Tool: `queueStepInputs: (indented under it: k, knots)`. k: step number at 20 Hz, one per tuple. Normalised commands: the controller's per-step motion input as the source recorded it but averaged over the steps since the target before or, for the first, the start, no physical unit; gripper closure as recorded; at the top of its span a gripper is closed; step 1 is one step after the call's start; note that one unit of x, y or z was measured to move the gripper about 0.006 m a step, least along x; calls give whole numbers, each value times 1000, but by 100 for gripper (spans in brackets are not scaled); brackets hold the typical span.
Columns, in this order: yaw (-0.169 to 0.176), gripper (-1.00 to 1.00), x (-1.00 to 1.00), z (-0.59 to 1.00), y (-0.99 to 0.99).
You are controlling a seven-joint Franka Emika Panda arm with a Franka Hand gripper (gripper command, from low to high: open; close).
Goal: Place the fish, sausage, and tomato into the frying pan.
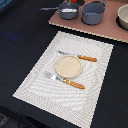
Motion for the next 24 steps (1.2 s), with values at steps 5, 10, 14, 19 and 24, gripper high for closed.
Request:
queueStepInputs:
  k: [5,10,14,19,24]
  knots:
    - [18,-100,-2,99,141]
    - [3,-100,26,805,-99]
    - [0,-100,130,1000,-659]
    - [-18,-100,202,385,-172]
    - [-17,-100,34,0,1]
